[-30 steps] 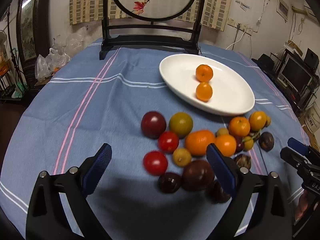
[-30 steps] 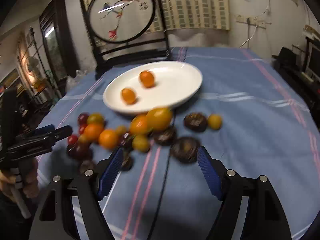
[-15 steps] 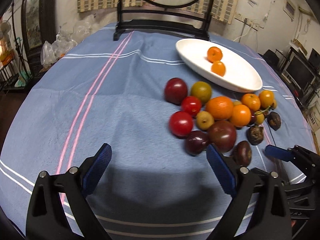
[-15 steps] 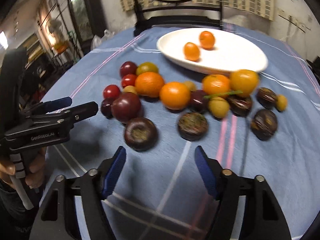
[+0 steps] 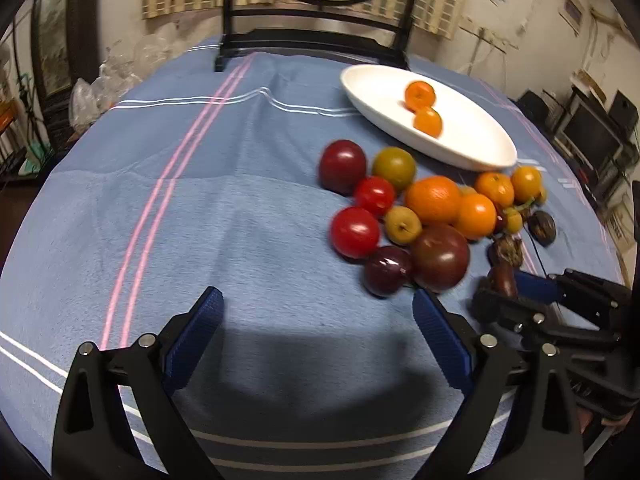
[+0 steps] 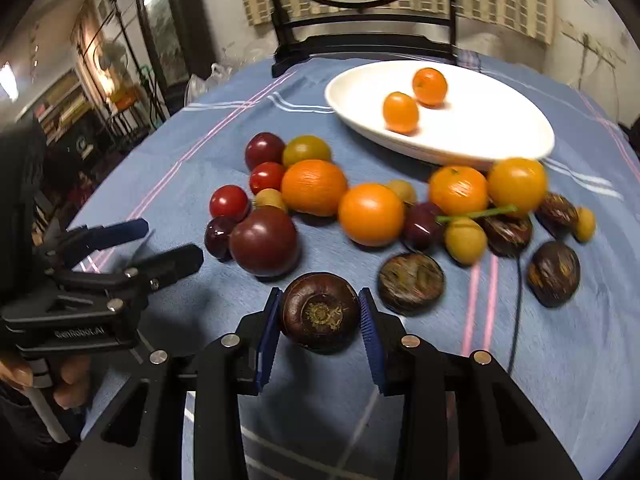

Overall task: Organize fruits
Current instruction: 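Grasp a dark brown dried fruit with the right gripper while the left gripper grasps a dark red plum, then carry both fruits over the white plate and open both grippers to drop them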

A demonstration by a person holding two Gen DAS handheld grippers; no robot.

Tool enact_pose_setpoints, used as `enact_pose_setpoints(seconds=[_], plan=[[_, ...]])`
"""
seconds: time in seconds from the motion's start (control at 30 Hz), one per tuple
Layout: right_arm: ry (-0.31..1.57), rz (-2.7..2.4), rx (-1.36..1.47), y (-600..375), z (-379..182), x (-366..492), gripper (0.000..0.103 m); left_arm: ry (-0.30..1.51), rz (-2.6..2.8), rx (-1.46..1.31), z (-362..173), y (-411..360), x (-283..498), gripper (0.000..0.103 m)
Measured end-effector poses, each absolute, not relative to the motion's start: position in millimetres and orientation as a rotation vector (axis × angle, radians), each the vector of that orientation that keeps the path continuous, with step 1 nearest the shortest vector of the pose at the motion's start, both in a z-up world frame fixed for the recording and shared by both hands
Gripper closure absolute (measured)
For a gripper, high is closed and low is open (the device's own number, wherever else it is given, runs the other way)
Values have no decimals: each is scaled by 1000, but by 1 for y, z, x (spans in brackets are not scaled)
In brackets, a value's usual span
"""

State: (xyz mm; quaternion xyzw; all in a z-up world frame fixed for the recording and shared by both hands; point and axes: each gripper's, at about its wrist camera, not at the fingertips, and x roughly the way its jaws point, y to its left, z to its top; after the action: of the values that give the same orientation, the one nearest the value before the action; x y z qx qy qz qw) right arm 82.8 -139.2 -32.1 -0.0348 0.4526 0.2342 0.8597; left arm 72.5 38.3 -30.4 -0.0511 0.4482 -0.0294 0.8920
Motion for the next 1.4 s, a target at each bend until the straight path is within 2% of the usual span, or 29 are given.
enact_pose_setpoints(seconds=[0.07, 0.17, 0.33, 0.43, 0.47, 0.7, 0.93, 1.17, 1.4], plan=[[953, 495, -37, -149, -32, 82, 65, 940, -68, -76, -32, 30, 74, 10], [940, 499, -17, -156, -30, 79, 65, 968, -74, -40, -37, 21, 79, 23], [919, 515, -8, -163, -26, 71, 65, 985, -76, -2, -39, 8, 92, 33], [912, 509, 9, -170, -24, 69, 65, 971, -104, 4, -37, 2, 99, 60], [911, 506, 11, -172, -25, 69, 64, 968, -124, 5, -36, 1, 100, 76], [906, 490, 26, -189, -22, 64, 64, 953, -167, 36, -27, -3, 84, 75], [802, 486, 29, -200, 21, 69, 64, 832, -281, -26, 26, -8, 75, 75], [696, 424, -4, -188, 65, 115, 64, 779, -238, -89, 60, -33, 147, 75], [768, 331, 15, -190, 36, 177, 64, 788, -113, -110, 49, -40, 205, 75]])
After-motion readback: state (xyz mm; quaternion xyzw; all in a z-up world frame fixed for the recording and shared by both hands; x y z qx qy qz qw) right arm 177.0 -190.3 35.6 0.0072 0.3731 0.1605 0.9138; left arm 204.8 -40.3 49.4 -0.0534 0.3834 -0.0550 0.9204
